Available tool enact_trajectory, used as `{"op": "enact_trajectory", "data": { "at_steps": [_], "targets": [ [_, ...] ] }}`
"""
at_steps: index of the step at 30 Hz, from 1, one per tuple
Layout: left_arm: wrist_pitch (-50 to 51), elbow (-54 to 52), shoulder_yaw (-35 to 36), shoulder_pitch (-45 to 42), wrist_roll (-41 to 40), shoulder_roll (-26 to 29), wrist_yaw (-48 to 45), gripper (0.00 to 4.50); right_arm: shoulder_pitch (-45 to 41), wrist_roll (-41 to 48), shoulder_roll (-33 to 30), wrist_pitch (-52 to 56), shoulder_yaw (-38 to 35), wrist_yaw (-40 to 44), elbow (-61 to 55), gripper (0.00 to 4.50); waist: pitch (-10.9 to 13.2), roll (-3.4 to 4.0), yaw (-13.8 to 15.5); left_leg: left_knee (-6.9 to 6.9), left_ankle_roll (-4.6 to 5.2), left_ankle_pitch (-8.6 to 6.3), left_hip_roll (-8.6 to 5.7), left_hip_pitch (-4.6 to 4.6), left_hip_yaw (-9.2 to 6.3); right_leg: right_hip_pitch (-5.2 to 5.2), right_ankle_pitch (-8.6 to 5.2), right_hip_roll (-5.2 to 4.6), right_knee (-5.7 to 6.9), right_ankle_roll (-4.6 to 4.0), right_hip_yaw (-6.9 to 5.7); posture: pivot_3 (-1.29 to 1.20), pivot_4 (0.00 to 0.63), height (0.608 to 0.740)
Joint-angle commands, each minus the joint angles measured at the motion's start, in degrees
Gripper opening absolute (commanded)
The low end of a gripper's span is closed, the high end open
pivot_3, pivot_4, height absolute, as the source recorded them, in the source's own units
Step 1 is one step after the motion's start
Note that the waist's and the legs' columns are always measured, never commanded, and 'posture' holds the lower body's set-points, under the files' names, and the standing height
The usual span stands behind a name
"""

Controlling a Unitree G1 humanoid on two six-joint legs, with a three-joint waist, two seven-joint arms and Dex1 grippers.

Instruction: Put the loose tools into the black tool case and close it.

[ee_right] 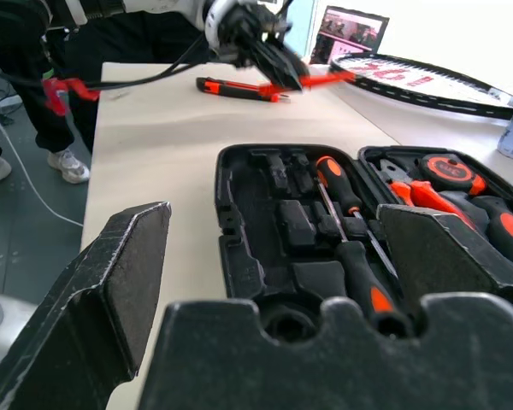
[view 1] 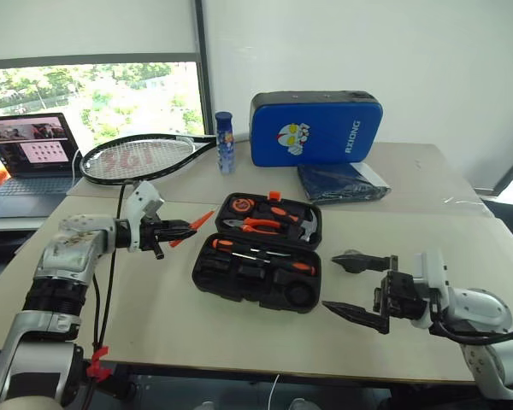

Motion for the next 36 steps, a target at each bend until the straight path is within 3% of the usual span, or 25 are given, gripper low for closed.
{"op": "enact_trajectory", "data": {
  "at_steps": [1,8,17,36],
  "targets": [
    [-10.5,5.5,-5.6,-6.7,4.0,-3.4,-10.3,0.44,0.8,1.2,-0.8,0.4,-1.5,-0.8,-3.0,4.50,0.0,-0.01,0.3,0.03,0.00,0.00,-0.01,-0.02,0.00,0.00,0.00,0.00,-0.01,0.01,-0.01,0.00,0.150,0.740],
    [-21.8,20.0,-14.1,-16.1,16.1,-10.4,-9.8,0.44,2.7,1.4,-1.0,1.9,-0.7,-2.5,-6.0,4.50,0.0,-0.04,-0.4,0.05,0.08,-0.04,-0.02,-0.12,-0.05,-0.02,0.01,0.02,-0.11,0.05,0.01,0.00,0.150,0.740],
    [-27.7,30.6,-16.8,-21.4,24.2,-14.8,-5.1,0.44,5.3,1.3,-1.1,3.1,-1.7,-5.4,-8.7,4.50,0.1,-0.11,-0.6,0.08,0.11,-0.05,-0.03,-0.15,-0.07,-0.03,0.02,0.04,-0.09,0.10,0.06,0.00,0.150,0.740],
    [-27.3,33.5,-18.3,-22.0,31.0,-15.2,-5.4,0.44,6.8,1.5,-1.3,3.8,-1.9,-6.6,-10.0,4.50,0.1,-0.12,-0.7,0.09,0.10,-0.05,-0.03,-0.07,-0.07,-0.01,0.02,0.05,0.02,0.12,0.07,0.00,0.150,0.740]
  ]
}}
